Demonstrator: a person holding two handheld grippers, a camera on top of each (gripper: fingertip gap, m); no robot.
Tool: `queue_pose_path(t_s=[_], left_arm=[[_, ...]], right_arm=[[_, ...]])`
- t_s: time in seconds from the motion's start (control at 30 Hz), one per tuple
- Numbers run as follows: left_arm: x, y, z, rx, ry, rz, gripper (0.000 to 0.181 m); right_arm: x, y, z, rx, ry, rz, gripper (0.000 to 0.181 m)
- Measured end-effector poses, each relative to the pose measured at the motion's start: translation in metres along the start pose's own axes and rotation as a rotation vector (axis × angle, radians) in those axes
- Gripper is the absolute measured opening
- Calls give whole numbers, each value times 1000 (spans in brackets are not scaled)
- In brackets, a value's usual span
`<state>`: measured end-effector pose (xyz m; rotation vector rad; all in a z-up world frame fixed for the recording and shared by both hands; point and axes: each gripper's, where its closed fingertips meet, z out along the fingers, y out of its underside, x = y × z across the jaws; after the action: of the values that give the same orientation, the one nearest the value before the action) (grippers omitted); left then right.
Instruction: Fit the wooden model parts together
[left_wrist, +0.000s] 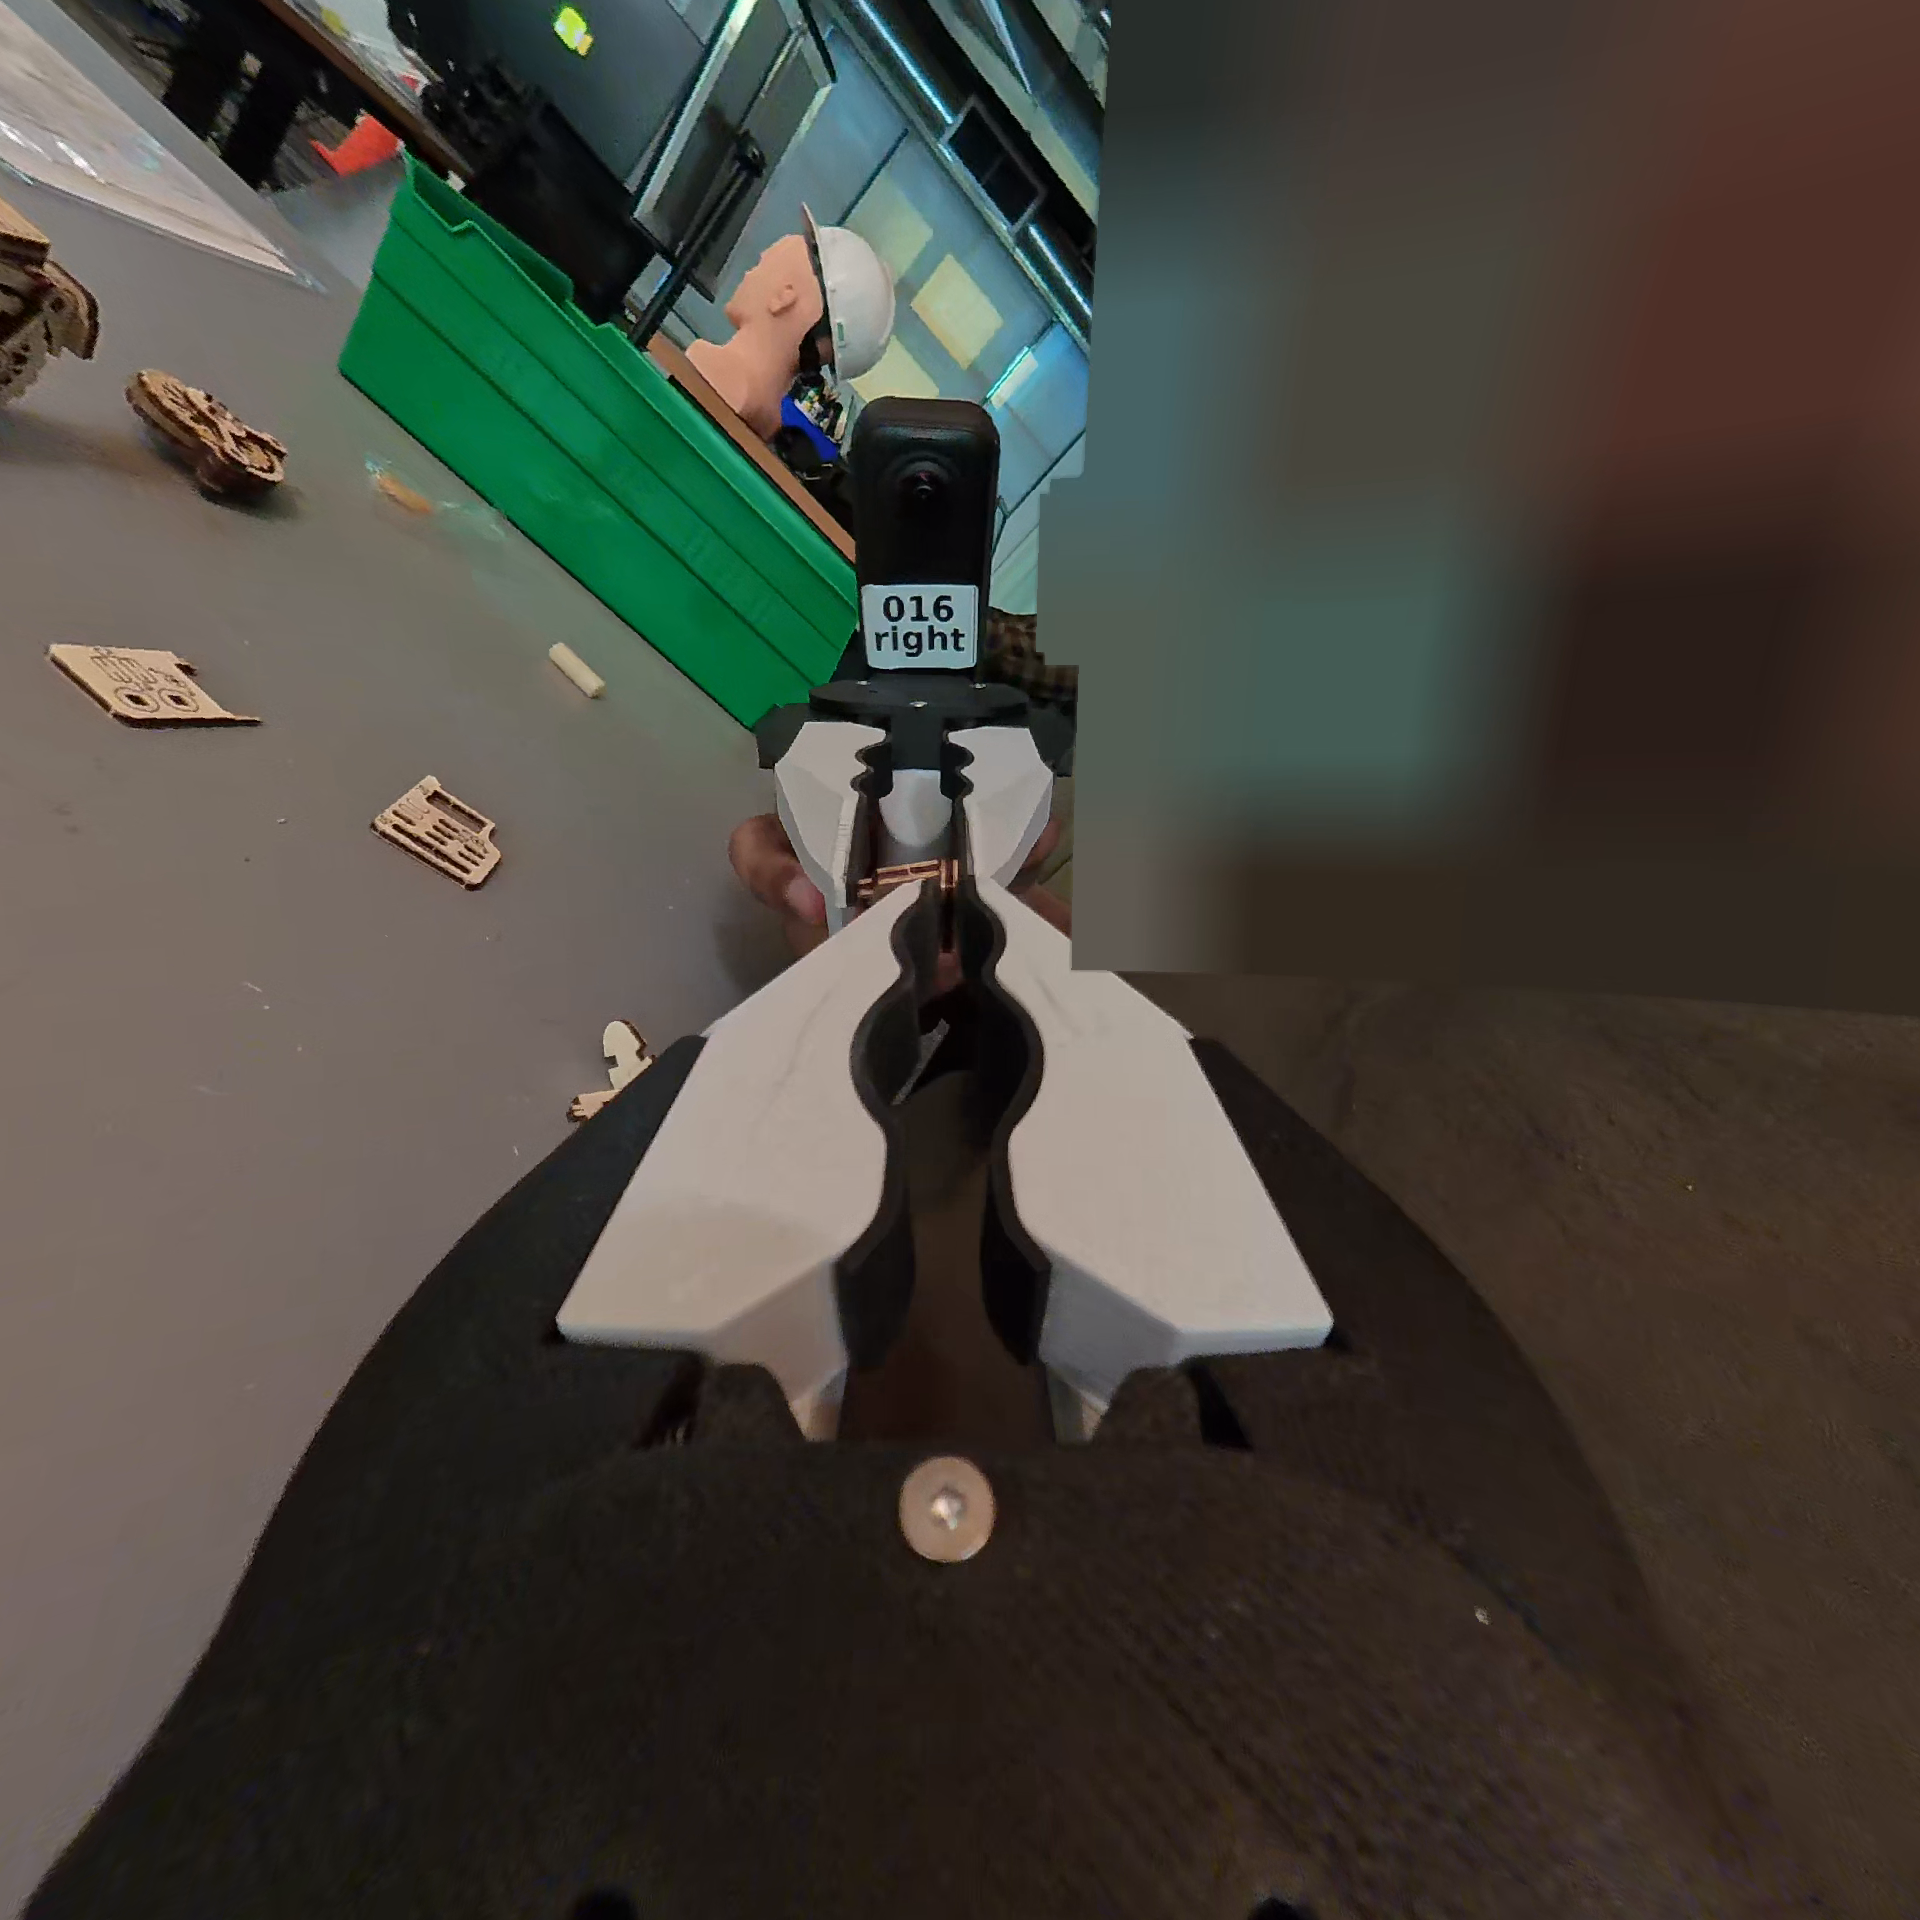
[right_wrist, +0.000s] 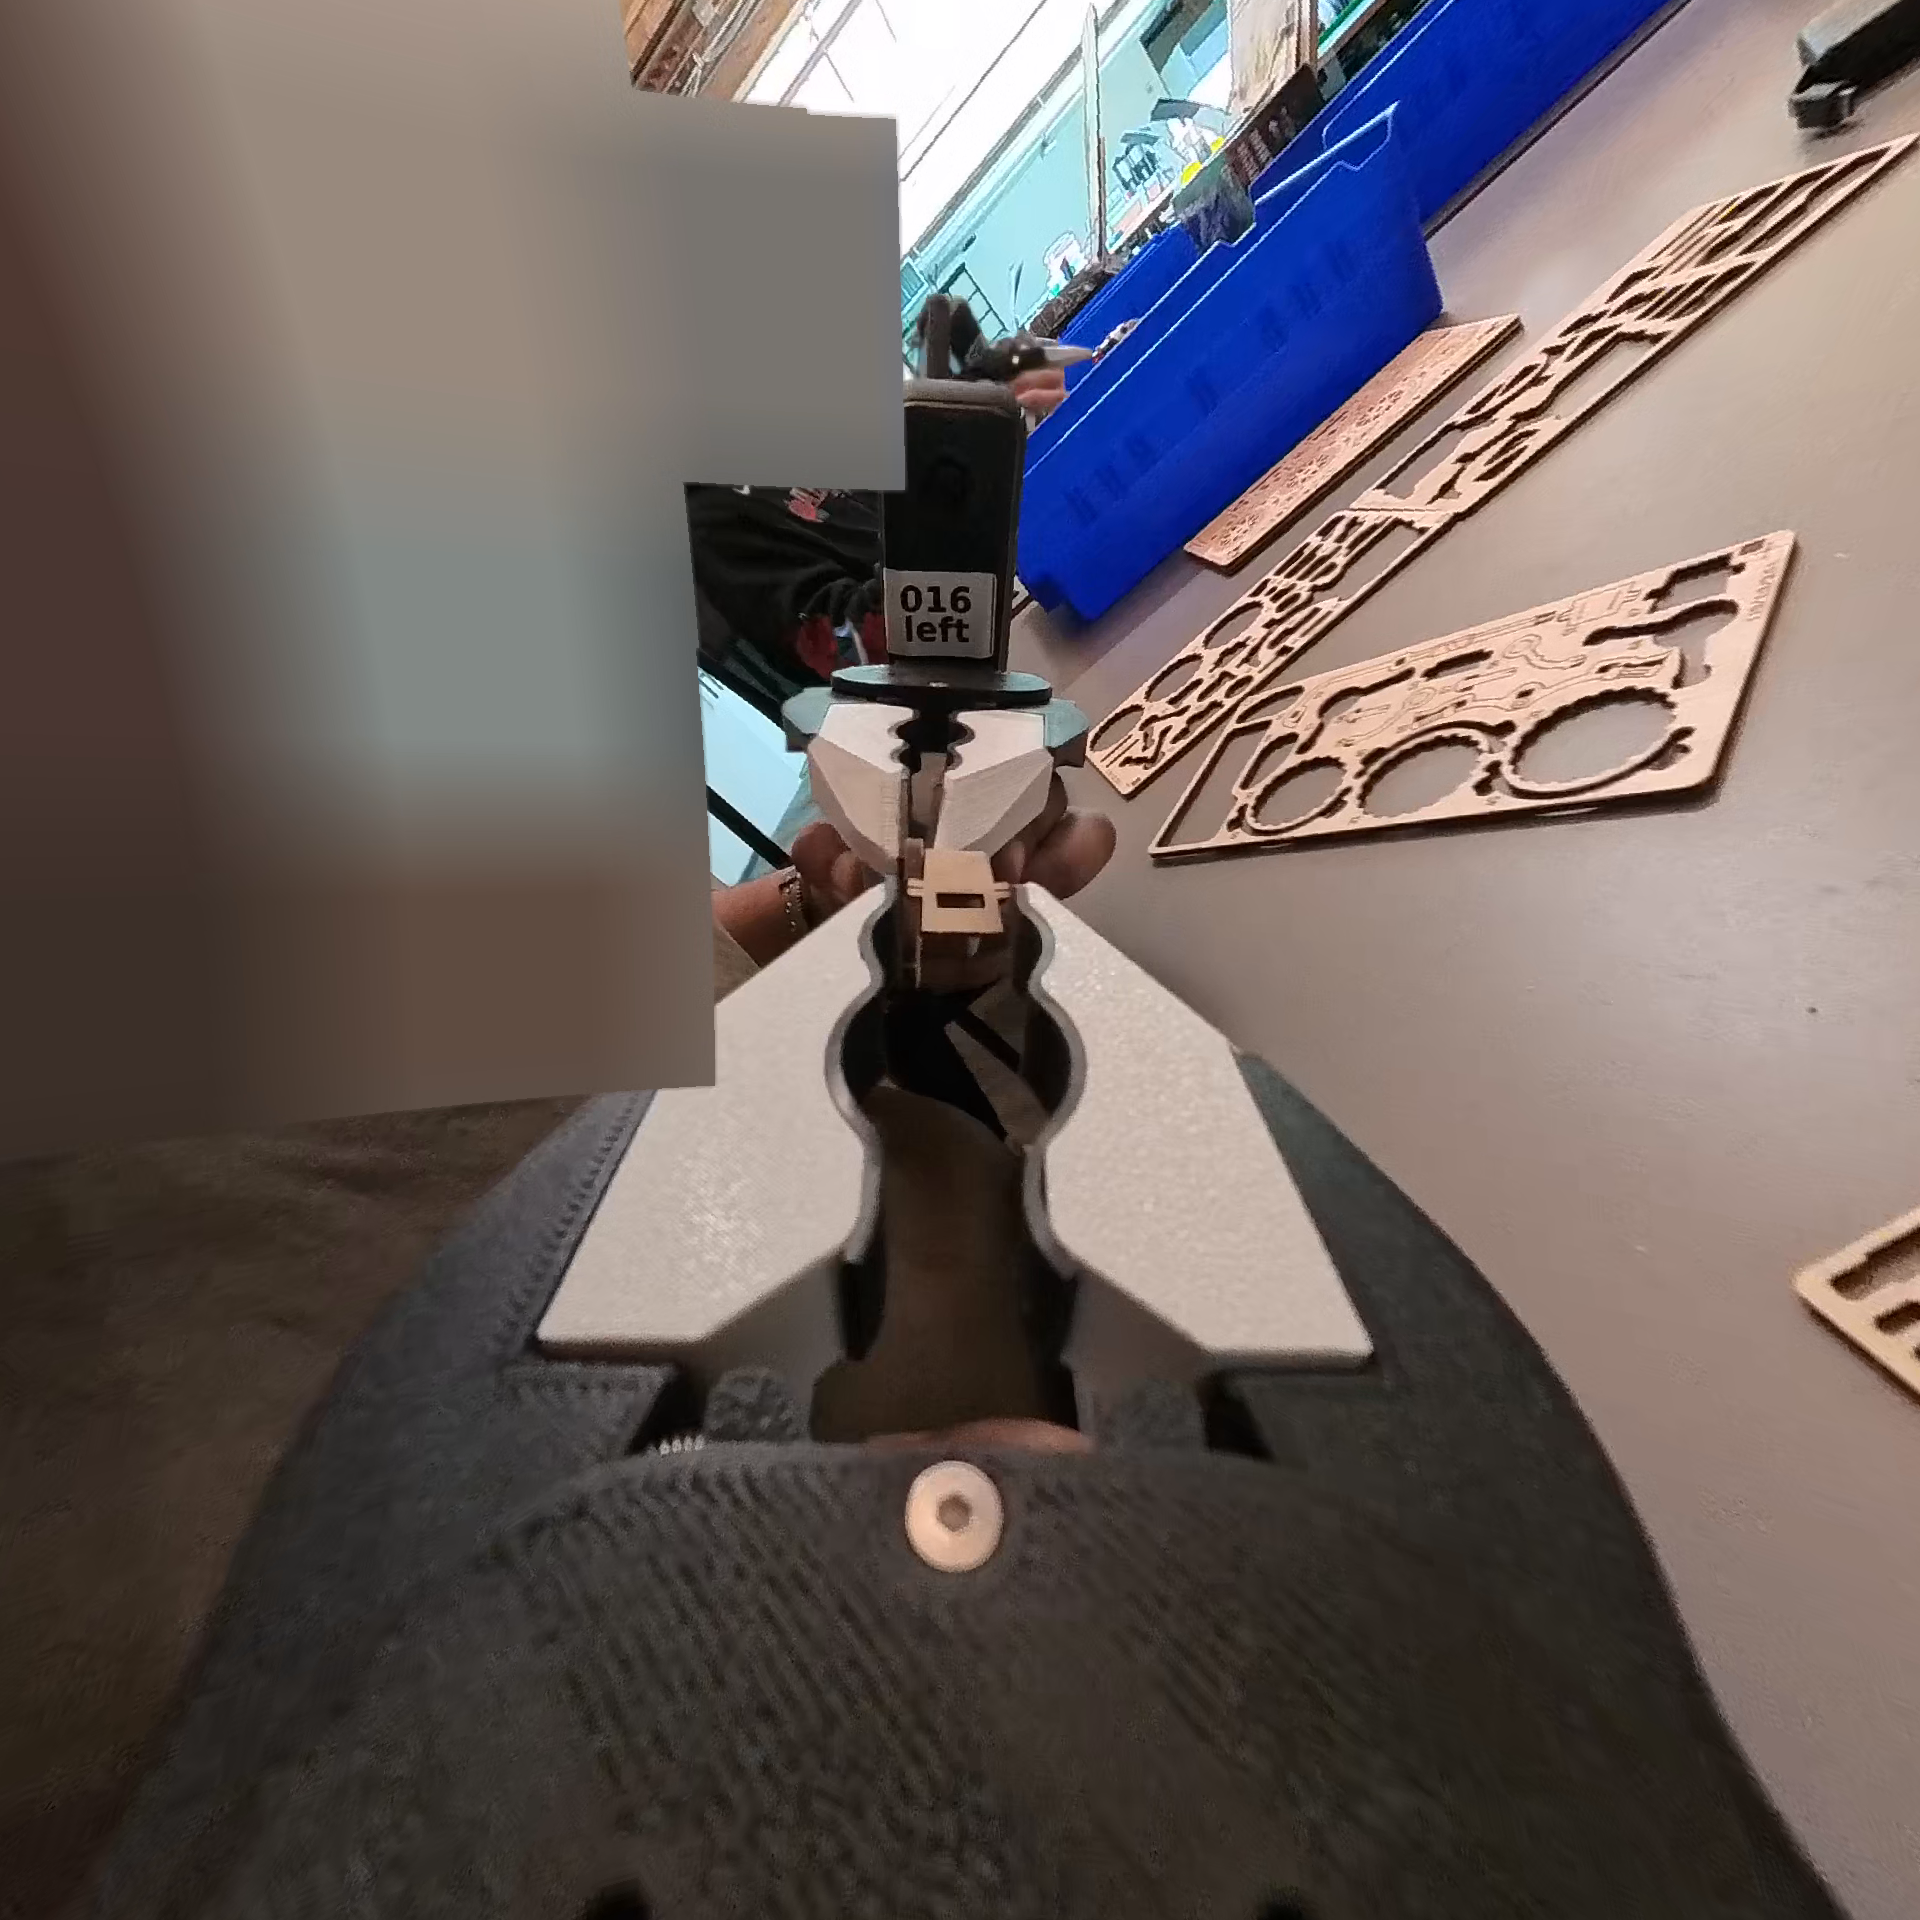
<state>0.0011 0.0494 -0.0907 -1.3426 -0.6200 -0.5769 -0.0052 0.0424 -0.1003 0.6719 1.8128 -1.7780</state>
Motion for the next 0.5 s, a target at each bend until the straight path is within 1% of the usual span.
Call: queue_pose_path(t_s=[0.33, 0.5], left_arm=[[-6, -1, 0, 8, -46, 17, 1], [-10, 0, 0, 5, -101, 75, 1]], right_arm=[[6, 1, 0, -23, 98, -116, 17], [9, 1, -1, -37, 158, -189, 17]])
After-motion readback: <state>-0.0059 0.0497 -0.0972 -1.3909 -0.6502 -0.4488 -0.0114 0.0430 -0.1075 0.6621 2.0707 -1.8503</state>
